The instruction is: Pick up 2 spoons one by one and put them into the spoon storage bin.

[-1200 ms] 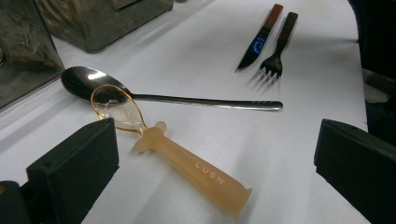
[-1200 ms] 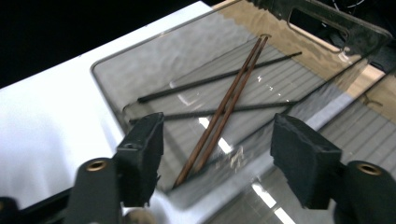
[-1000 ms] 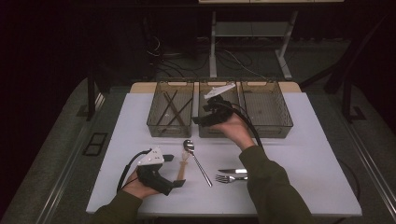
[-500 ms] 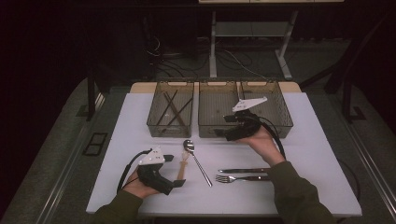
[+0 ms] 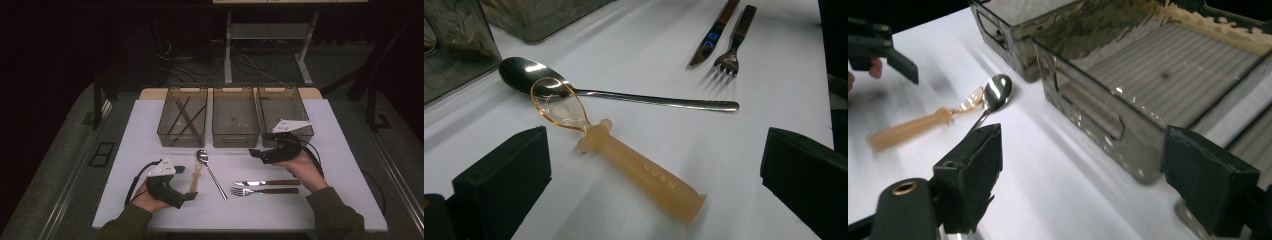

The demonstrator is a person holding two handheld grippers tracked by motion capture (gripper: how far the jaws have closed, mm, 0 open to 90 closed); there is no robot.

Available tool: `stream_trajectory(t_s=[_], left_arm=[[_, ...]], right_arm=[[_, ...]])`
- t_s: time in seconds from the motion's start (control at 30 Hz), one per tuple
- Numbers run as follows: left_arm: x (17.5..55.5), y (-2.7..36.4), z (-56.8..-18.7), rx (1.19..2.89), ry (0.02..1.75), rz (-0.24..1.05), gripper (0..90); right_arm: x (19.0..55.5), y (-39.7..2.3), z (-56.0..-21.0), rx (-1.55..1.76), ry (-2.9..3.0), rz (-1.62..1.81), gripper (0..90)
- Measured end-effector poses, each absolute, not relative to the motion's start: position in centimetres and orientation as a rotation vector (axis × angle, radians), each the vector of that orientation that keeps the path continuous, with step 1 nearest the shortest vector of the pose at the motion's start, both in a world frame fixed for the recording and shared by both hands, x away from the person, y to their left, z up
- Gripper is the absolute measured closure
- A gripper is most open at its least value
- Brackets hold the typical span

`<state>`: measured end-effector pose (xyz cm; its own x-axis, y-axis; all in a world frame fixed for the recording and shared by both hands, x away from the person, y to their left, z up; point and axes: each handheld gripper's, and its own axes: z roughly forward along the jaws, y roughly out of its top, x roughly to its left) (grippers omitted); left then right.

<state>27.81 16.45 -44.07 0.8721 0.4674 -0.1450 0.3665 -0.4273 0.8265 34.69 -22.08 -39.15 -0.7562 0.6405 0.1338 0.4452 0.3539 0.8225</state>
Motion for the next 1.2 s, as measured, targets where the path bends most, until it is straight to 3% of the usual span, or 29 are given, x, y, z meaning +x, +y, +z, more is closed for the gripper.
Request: stream_trajectory(t_s=[0.87, 0.97, 1.07, 1.2], left_arm=[[27.6, 16.7, -43.7, 2.068, 0.646, 0.184, 0.3], [27.6, 16.7, -43.5, 2.085, 0.650, 0.206, 7.8], [27.7, 16.5, -43.2, 2.101, 0.652, 0.212, 20.8], [27.7, 15.9, -42.9, 2.116, 0.640, 0.191, 45.0]], right_arm=[[26.4, -28.9, -43.0, 1.076, 2.282, 1.300, 11.5], [25.7, -29.3, -43.4, 1.088, 2.282, 1.271, 11.5], [25.3, -29.7, -43.7, 1.085, 2.297, 1.253, 11.5], [25.4, -29.6, -43.7, 1.092, 2.292, 1.258, 11.6]])
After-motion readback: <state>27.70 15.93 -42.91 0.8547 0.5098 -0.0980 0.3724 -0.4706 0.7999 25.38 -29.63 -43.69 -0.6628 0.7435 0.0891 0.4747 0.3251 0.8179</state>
